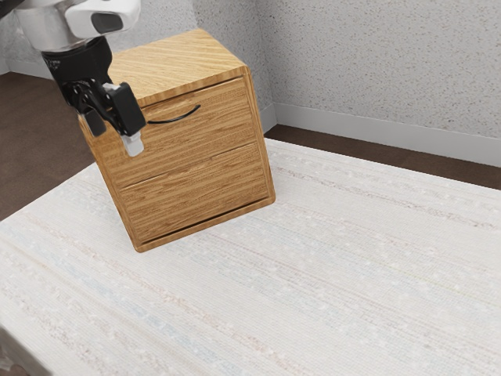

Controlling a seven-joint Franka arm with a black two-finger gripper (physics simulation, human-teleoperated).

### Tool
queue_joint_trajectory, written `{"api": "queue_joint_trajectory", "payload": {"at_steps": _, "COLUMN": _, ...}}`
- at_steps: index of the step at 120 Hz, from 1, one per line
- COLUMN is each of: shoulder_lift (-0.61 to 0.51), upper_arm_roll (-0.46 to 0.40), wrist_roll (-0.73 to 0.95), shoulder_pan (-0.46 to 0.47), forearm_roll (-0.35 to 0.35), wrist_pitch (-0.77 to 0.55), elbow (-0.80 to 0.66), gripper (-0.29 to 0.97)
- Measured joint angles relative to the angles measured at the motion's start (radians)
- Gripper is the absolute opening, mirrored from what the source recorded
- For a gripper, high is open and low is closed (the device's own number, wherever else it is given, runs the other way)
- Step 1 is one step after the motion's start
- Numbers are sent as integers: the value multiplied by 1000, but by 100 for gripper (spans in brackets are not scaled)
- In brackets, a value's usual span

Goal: Pull the drawer handle with one arm to open the drawer

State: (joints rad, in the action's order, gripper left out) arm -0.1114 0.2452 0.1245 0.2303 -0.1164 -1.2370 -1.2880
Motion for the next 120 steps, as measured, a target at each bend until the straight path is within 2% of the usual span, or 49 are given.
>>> {"api": "queue_joint_trajectory", "payload": {"at_steps": 26, "shoulder_lift": -17, "upper_arm_roll": -12, "wrist_roll": 37, "shoulder_pan": -12, "forearm_roll": 5, "wrist_pitch": -121, "elbow": 16, "gripper": 68}}
{"api": "queue_joint_trajectory", "payload": {"at_steps": 39, "shoulder_lift": -22, "upper_arm_roll": -69, "wrist_roll": 52, "shoulder_pan": 10, "forearm_roll": -40, "wrist_pitch": -151, "elbow": 23, "gripper": 68}}
{"api": "queue_joint_trajectory", "payload": {"at_steps": 54, "shoulder_lift": -24, "upper_arm_roll": -72, "wrist_roll": 65, "shoulder_pan": 1, "forearm_roll": -147, "wrist_pitch": -240, "elbow": -105, "gripper": 68}}
{"api": "queue_joint_trajectory", "payload": {"at_steps": 69, "shoulder_lift": -23, "upper_arm_roll": -58, "wrist_roll": 82, "shoulder_pan": -4, "forearm_roll": -226, "wrist_pitch": -327, "elbow": -152, "gripper": 68}}
{"api": "queue_joint_trajectory", "payload": {"at_steps": 87, "shoulder_lift": -22, "upper_arm_roll": -54, "wrist_roll": 111, "shoulder_pan": -3, "forearm_roll": -259, "wrist_pitch": -399, "elbow": -166, "gripper": 68}}
{"api": "queue_joint_trajectory", "payload": {"at_steps": 120, "shoulder_lift": -42, "upper_arm_roll": -51, "wrist_roll": 150, "shoulder_pan": -30, "forearm_roll": -295, "wrist_pitch": -546, "elbow": -289, "gripper": 68}}
